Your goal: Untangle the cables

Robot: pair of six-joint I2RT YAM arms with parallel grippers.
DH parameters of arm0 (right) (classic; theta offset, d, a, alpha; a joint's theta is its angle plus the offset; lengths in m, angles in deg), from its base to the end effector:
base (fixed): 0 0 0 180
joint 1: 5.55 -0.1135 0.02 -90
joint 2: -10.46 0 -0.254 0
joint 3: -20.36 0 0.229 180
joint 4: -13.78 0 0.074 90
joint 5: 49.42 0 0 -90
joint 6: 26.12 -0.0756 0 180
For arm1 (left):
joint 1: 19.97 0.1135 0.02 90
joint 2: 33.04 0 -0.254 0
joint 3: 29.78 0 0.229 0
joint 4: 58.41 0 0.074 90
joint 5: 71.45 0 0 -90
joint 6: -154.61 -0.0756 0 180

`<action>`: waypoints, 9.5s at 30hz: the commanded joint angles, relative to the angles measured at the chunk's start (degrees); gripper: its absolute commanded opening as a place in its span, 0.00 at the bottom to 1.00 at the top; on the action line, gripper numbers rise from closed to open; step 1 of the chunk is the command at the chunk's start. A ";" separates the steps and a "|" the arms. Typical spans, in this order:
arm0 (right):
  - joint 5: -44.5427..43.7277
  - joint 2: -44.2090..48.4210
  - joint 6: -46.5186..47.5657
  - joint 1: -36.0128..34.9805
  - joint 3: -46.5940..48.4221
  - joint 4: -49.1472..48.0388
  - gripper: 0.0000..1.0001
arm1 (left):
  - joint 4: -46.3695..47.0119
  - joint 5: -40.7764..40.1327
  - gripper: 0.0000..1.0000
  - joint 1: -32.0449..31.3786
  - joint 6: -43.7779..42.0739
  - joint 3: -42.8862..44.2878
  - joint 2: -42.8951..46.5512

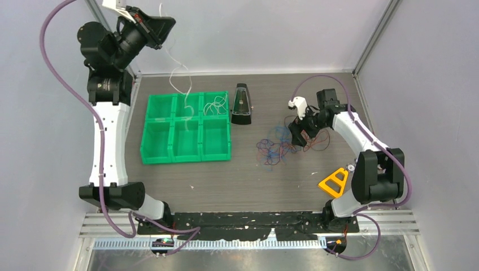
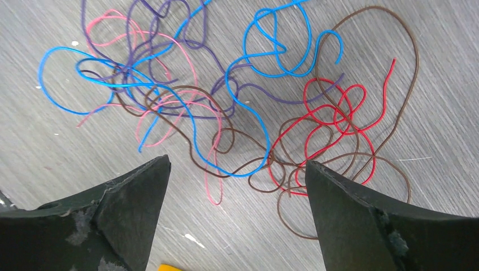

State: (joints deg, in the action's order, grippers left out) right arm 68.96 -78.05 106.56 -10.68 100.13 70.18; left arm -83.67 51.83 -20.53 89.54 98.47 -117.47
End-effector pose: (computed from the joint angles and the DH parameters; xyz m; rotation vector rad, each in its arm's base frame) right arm 0.2944 0.0625 0.2051 -1.1612 2.2696 0.4288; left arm 0.2902 -0.0443 0.5685 0.2412 1.3162 -0.7393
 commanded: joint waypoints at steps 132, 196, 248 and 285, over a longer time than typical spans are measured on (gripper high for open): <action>3.31 3.52 -5.24 4.32 3.71 7.13 0.95 | -33.44 -3.37 0.39 -13.75 -32.68 -7.57 -28.65; 0.79 1.19 -8.54 4.31 6.16 9.34 0.95 | -33.96 -21.72 0.00 -13.76 -13.73 7.55 -50.91; 0.50 1.08 -8.65 4.32 6.13 8.81 0.95 | -34.93 -17.63 0.48 -17.64 -73.28 15.56 -51.80; 0.85 0.40 -9.67 4.33 6.90 8.99 0.95 | -27.41 -21.22 0.00 -12.31 -76.43 0.04 -41.06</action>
State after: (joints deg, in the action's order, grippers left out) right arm 69.18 -77.81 97.49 -6.57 104.78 79.77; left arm -104.43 35.06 -32.16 15.84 91.45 -154.21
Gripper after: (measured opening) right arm 0.954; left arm 0.010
